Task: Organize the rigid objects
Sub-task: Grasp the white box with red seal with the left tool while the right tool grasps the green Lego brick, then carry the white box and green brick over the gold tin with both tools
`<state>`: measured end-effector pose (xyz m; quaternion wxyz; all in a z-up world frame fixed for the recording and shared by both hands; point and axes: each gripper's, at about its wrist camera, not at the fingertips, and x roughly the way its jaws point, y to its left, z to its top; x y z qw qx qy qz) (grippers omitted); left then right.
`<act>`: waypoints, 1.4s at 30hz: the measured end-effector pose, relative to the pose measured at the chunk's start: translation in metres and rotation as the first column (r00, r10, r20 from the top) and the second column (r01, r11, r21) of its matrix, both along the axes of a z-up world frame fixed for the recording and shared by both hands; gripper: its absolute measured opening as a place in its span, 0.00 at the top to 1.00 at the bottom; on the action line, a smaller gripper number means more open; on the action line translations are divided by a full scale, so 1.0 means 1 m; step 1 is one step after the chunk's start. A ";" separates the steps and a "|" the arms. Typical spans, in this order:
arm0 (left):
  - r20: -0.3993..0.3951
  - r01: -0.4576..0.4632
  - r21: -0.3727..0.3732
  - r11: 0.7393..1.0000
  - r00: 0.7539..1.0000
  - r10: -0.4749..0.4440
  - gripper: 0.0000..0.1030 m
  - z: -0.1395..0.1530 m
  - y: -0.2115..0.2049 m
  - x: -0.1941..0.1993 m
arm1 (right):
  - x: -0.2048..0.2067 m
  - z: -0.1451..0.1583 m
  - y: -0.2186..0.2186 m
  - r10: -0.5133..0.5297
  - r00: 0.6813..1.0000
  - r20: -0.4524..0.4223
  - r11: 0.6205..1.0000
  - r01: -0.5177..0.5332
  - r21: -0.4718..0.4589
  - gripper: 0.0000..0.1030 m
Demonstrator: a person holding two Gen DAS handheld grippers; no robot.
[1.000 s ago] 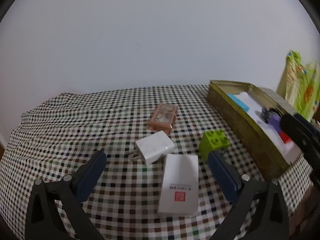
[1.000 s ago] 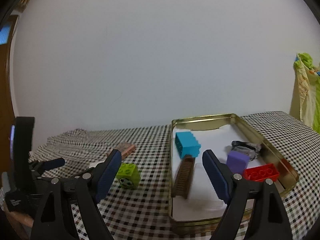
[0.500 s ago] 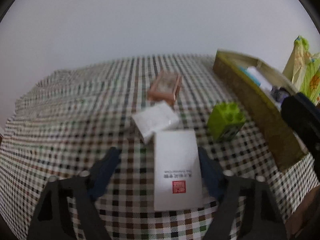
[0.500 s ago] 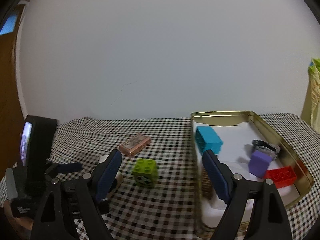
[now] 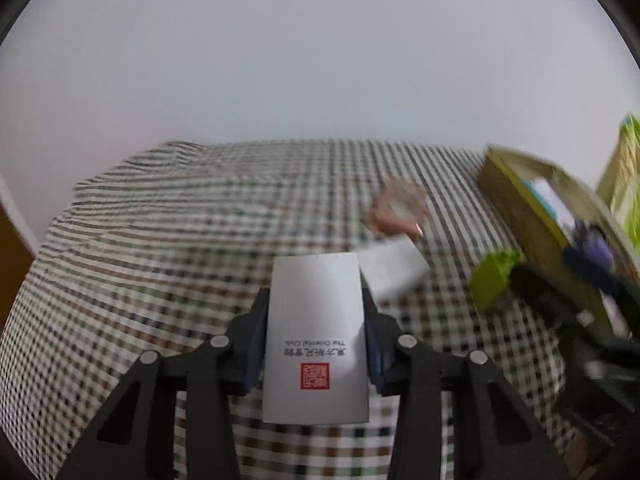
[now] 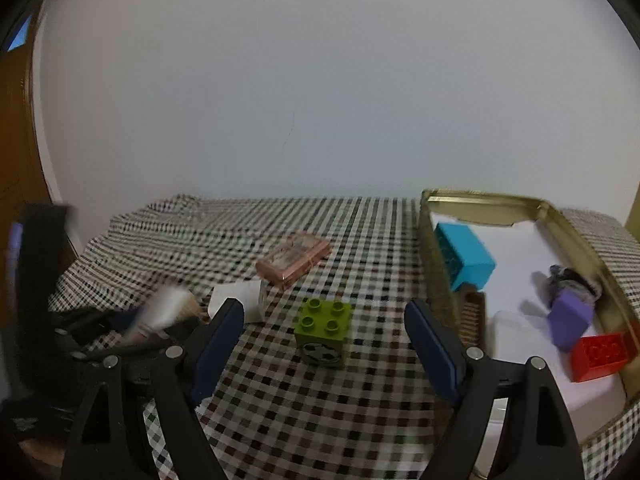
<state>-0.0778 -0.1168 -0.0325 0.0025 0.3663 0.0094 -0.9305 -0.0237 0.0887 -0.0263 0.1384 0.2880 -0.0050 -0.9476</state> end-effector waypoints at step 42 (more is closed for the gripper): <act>-0.227 -0.059 0.072 0.996 0.971 0.074 0.60 0.017 -0.005 0.017 | 0.019 0.025 -0.008 0.079 0.993 -0.092 0.992 -0.069 0.105 0.67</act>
